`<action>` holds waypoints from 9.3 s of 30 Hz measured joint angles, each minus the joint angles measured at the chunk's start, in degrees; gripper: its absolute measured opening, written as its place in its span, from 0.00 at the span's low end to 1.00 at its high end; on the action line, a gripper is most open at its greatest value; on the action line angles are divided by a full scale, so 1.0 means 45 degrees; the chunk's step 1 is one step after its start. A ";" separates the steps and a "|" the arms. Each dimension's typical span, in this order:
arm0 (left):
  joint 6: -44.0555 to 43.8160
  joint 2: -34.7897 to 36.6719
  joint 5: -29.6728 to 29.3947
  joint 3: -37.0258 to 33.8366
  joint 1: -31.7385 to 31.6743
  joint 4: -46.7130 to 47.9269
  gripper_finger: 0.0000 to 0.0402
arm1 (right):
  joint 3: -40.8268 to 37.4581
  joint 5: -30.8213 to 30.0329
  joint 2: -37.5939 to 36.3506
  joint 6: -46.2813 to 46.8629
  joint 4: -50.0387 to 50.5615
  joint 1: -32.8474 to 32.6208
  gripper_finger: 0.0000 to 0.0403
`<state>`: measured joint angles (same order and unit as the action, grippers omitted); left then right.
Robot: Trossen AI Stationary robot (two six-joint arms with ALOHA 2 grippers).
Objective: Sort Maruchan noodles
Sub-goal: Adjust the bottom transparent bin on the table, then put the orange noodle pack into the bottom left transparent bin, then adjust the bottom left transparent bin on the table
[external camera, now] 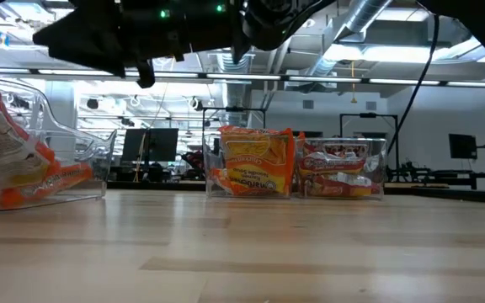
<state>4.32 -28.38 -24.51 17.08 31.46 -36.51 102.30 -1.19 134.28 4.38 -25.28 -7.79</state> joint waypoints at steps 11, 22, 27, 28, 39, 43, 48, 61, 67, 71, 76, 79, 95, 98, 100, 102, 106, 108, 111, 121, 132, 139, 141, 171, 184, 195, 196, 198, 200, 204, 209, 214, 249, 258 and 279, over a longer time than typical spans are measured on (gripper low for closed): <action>-0.0011 -0.0029 -0.0053 0.0000 0.0000 0.1005 0.00 | 0.0014 -0.0475 -0.1692 -0.1675 0.6788 0.0183 0.43; -0.1230 -0.0181 -0.1360 0.0000 -0.0005 0.2819 0.00 | -0.2847 -0.4331 -0.4533 -0.0250 1.3444 -0.0614 0.04; -0.2964 -0.0715 -0.3780 0.0836 -0.0102 0.6297 0.00 | -0.6211 -0.5671 -0.6361 0.1649 1.1760 -0.1282 0.05; -0.3672 -0.0895 -0.3745 0.1300 -0.0180 0.7340 0.00 | -0.6796 -0.5772 -0.6727 0.1966 1.1473 -0.1420 0.04; -1.0478 -0.5092 -0.2212 0.3737 -0.2391 1.5992 0.00 | -0.8403 -0.8473 -0.9043 0.3067 1.0545 -0.2661 0.06; -1.0657 -0.6194 -0.1481 0.3969 -0.3429 1.6291 0.00 | -0.8417 -0.8592 -0.9198 0.2920 1.0312 -0.2871 0.06; -1.0688 -0.7151 -0.0570 0.3973 -0.4449 1.6516 0.00 | -0.8417 -0.8595 -0.9187 0.2726 1.0257 -0.2934 0.06; -0.8669 -0.8647 0.0075 0.3959 -0.5357 1.3491 0.00 | -0.8424 -0.8602 -0.9175 0.2686 1.0152 -0.2929 0.06; -0.7084 -0.8917 -0.0936 0.4099 -0.5734 1.1944 0.00 | -0.8422 -0.8603 -0.9165 0.2692 1.0190 -0.2929 0.06; -0.6771 -0.8209 -0.1347 0.4842 -0.5404 1.3127 0.00 | -0.8422 -0.8602 -0.9165 0.2692 1.0201 -0.2929 0.06; -0.7275 -0.6895 -0.1240 0.5420 -0.3608 1.4399 0.00 | -0.8422 -0.8602 -0.9165 0.2716 1.0216 -0.2929 0.06; -0.7951 -0.6268 0.0296 0.5844 -0.2271 1.5071 0.00 | -0.8419 -0.8602 -0.9165 0.2712 1.0218 -0.2929 0.06; -1.6135 -1.1874 0.5515 0.9779 0.6602 1.7428 0.00 | -0.8417 -0.8598 -0.9165 0.2712 1.0128 -0.2905 0.06; -1.8143 -1.3407 0.7054 1.0154 0.7139 1.7663 0.00 | -0.8417 -0.8600 -0.9165 0.2712 1.0128 -0.2905 0.06; -1.8812 -1.4280 0.7841 1.0180 0.7263 1.7686 0.00 | -0.8417 -0.8602 -0.9165 0.2711 1.0128 -0.2905 0.06; -1.8996 -1.5047 0.8421 1.0180 0.7249 1.7856 0.00 | -0.8417 -0.8600 -0.9165 0.2691 1.0128 -0.2905 0.06; -1.8328 -1.6222 0.9382 1.0191 0.7022 1.8548 0.00 | -0.8417 -0.8597 -0.9165 0.2590 1.0130 -0.2826 0.06; -1.7797 -1.6481 0.9527 1.0248 0.6929 1.8801 0.00 | -0.8417 -0.8597 -0.9165 0.2590 1.0128 -0.2744 0.06; -1.6884 -1.6706 0.9535 1.0251 0.6640 1.8850 0.00 | -0.8417 -0.8601 -0.9165 0.2590 1.0136 -0.2621 0.06; -1.0800 -1.6747 0.8561 1.0239 0.3999 1.7921 0.00 | -0.8417 -0.8529 -0.9165 0.2590 1.0138 -0.2618 0.06; -0.4794 -1.6847 0.6550 1.0167 0.1012 1.3762 0.00 | -0.8417 -0.8393 -0.9165 0.2580 1.0182 -0.2609 0.06; -0.2438 -1.6912 0.3871 1.0127 -0.0517 1.2258 0.00 | -0.8417 -0.8393 -0.9165 0.2546 1.0211 -0.2609 0.06; -0.2066 -1.6912 0.3323 1.0127 -0.0894 1.2126 0.00 | -0.8417 -0.8393 -0.9165 0.2546 1.0212 -0.2609 0.06; -0.2420 -1.0466 -0.2402 0.9113 0.0732 1.1909 0.00 | -0.8417 -0.8098 -0.9165 0.2752 1.0231 -0.2847 0.06; -0.2772 -0.4292 -0.2389 0.3399 0.1480 0.6408 0.00 | -0.8401 -0.2267 -0.7971 0.3425 0.7048 -0.2401 0.34; -0.2131 -0.3338 -0.2659 0.3201 0.2016 0.6266 0.00 | -0.8368 -0.2410 -0.6363 0.2013 0.7758 -0.2277 0.76; -0.2093 -0.3386 -0.2687 0.3203 0.2016 0.6182 0.00 | -0.8364 -0.2428 -0.6257 0.1901 0.7753 -0.2225 0.77; -0.2008 -0.3424 -0.2735 0.3206 0.2012 0.6249 0.00 | -0.8351 -0.2498 -0.5999 0.1440 0.7651 -0.2196 0.77; -0.1971 -0.3453 -0.2739 0.3206 0.2015 0.6178 0.00 | -0.8230 -0.2641 -0.5655 0.0828 0.7655 -0.2114 0.77; -0.1899 -0.3458 -0.2744 0.3206 0.2006 0.6213 0.00 | -0.7792 -0.2769 -0.4917 -0.0109 0.7544 -0.2079 0.77; -0.1861 -0.3463 -0.2749 0.3206 0.2006 0.6217 0.00 | -0.7436 -0.3003 -0.4016 -0.0372 0.7373 -0.1987 0.77; -0.1860 -0.3463 -0.2746 0.3206 0.2006 0.6222 0.00 | -0.7429 -0.3921 -0.3286 0.0318 0.7605 -0.2025 0.62; 0.1471 -0.3106 -0.9697 0.3225 0.4092 0.4547 0.00 | -0.7323 -0.4096 -0.5358 -0.1569 0.0854 -0.1024 0.06; 0.1639 -0.3109 -1.0032 0.3225 0.4220 0.4439 0.00 | -0.3485 -0.3301 -0.2633 -0.2507 0.2852 0.0128 0.06; 0.1310 -0.3109 -0.9688 0.3225 0.4216 0.4641 0.00 | -0.0751 -0.3439 -0.2343 -0.2796 0.8769 0.0432 0.72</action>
<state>10.21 -42.37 -68.11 31.59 50.43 -15.63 98.92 -16.67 123.73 -8.21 14.18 -5.85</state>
